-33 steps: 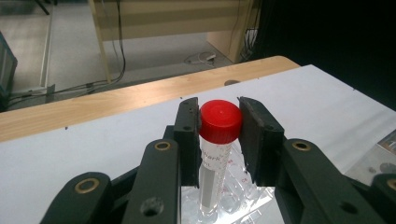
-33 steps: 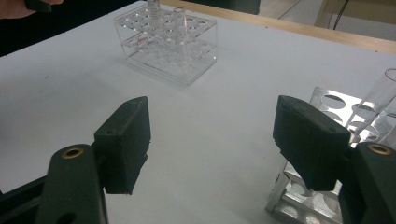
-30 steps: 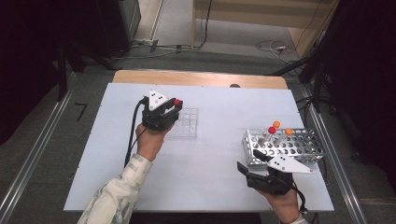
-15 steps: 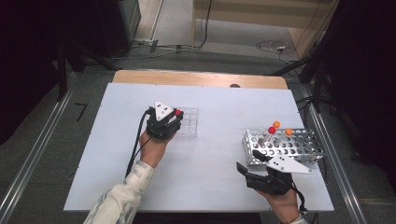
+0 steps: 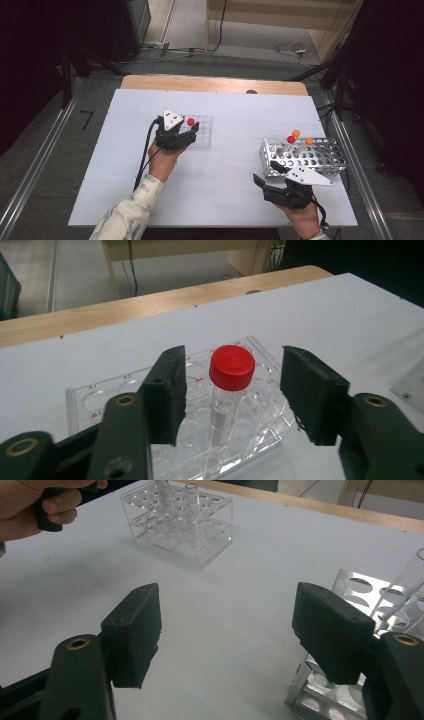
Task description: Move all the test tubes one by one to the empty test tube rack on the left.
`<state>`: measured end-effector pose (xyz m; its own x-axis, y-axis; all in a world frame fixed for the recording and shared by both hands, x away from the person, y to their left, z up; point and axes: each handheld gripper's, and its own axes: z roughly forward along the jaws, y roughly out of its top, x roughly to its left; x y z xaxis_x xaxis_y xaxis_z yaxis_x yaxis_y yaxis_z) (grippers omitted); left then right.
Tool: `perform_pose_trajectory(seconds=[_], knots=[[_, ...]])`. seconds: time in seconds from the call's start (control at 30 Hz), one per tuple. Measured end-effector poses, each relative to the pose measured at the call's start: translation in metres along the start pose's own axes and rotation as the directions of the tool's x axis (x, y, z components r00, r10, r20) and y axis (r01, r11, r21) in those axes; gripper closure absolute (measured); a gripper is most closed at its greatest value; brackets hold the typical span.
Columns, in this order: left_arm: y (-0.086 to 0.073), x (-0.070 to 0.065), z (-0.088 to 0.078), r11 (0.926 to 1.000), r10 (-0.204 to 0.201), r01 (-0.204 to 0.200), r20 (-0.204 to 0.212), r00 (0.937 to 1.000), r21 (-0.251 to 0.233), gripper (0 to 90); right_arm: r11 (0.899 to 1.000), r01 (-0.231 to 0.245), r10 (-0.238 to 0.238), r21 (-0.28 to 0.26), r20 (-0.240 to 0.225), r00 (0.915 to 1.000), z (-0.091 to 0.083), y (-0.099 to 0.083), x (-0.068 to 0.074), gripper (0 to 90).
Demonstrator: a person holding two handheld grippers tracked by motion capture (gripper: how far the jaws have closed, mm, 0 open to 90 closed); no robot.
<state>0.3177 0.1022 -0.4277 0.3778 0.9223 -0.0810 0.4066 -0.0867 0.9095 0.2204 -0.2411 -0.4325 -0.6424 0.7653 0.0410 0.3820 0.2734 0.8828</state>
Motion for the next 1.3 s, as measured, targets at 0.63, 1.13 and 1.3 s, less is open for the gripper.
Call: perform_pose_trajectory(seconds=[0.63,1.13,1.3], knots=[[-0.011,0.01,-0.054,0.9965,-0.08,0.08,-0.008,0.9967,-0.022,20.7,1.0,-0.014,0.014,-0.006,0.036,0.9993,-0.004,-0.002,-0.008,26.9],[-0.022,0.008,-0.065,0.9975,-0.069,0.069,-0.03,0.9972,-0.016,14.0,0.998,-0.061,0.063,-0.018,0.16,0.9851,-0.009,-0.008,-0.038,27.6],[-0.024,0.009,-0.066,0.998,-0.062,0.062,-0.038,0.9973,-0.015,14.0,0.997,-0.073,0.075,-0.016,0.212,0.9744,-0.005,-0.01,-0.048,28.2]])
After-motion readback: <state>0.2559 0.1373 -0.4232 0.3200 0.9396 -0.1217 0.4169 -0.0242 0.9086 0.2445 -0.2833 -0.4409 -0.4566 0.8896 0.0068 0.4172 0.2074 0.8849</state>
